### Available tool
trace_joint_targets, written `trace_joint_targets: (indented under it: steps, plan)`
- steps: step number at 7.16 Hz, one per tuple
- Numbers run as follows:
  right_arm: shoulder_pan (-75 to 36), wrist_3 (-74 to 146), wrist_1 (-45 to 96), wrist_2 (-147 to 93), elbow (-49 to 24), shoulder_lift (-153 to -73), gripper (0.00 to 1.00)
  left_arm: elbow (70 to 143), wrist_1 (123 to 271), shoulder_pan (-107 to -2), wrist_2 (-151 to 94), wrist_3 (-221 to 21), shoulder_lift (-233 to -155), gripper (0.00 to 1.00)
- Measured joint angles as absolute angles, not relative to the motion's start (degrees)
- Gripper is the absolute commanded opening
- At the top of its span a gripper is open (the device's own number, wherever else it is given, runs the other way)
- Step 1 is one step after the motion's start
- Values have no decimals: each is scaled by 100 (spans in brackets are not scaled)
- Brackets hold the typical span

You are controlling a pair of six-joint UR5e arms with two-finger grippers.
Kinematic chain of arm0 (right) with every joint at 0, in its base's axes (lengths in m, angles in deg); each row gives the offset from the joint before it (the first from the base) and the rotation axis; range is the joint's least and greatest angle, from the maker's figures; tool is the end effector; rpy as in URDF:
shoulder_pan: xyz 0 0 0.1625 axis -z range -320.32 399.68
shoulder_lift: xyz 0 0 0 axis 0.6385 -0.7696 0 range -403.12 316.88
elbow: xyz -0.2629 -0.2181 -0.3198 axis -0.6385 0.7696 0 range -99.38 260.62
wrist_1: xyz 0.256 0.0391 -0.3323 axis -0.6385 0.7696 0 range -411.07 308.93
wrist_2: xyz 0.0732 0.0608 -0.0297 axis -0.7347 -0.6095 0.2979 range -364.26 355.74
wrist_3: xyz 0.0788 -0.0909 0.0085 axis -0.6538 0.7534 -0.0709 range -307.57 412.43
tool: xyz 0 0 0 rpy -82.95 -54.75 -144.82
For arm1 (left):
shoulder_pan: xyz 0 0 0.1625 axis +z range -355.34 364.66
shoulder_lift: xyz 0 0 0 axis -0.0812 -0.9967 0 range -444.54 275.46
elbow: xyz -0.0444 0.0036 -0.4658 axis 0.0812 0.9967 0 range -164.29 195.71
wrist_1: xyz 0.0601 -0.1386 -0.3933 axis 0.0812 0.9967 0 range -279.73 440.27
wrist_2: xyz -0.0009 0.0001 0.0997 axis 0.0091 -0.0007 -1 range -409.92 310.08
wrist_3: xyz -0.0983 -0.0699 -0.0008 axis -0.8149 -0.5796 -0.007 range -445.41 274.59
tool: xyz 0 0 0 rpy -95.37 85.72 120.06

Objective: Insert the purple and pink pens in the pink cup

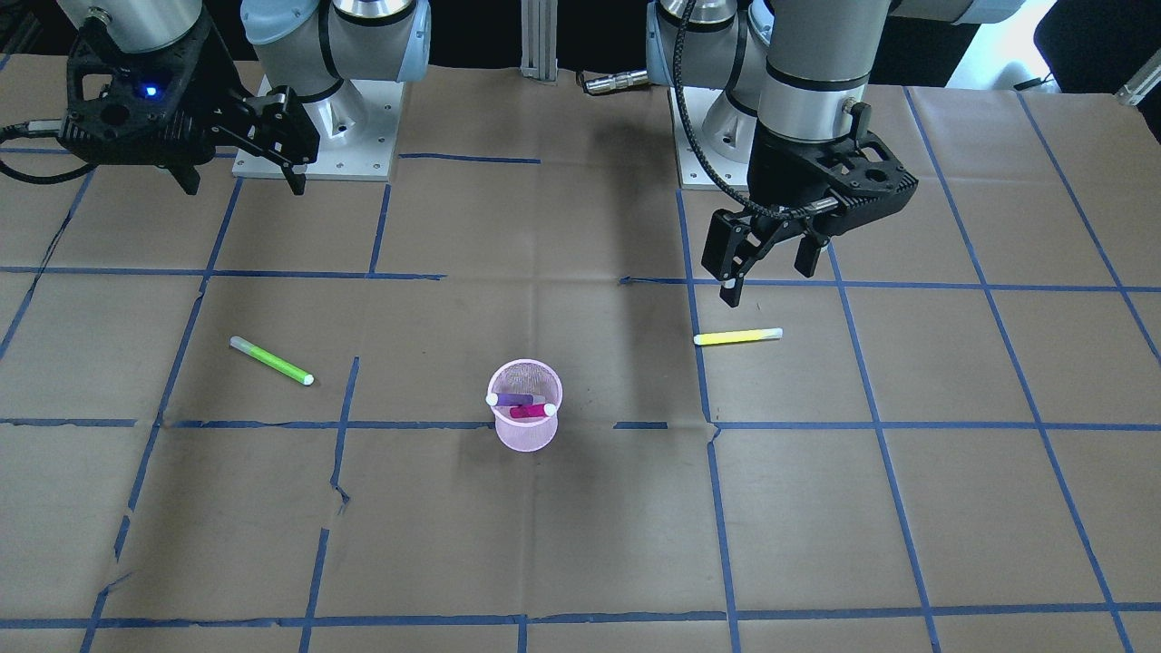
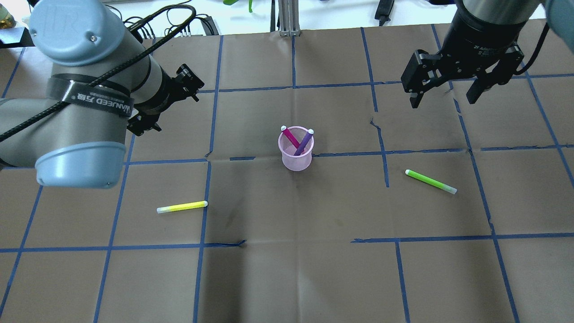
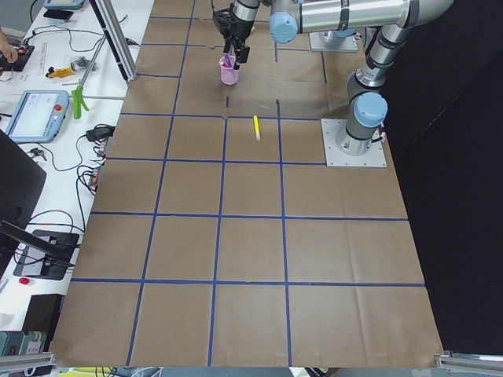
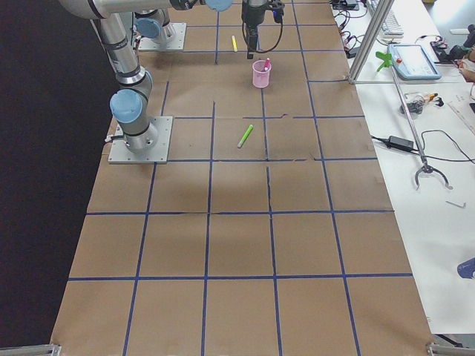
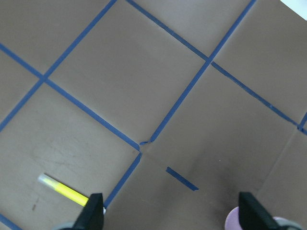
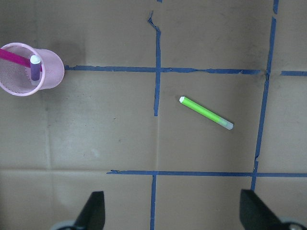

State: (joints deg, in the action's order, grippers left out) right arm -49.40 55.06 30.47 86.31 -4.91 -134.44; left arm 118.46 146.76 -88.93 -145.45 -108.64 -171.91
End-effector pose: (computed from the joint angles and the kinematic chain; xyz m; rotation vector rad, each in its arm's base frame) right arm 0.1244 -0.4827 0.5455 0.0474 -3.1319 -0.0735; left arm -0.1525 -0.4883 0.4660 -0.5424 3.0301 -0.3862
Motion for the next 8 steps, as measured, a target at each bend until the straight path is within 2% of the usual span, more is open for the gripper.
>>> trace_joint_targets:
  steps: [8]
  plan:
    - [-4935,5508,3110,8636,-484,-13439,100,11152,16832,-8386,-13972,-8742,-16848,98]
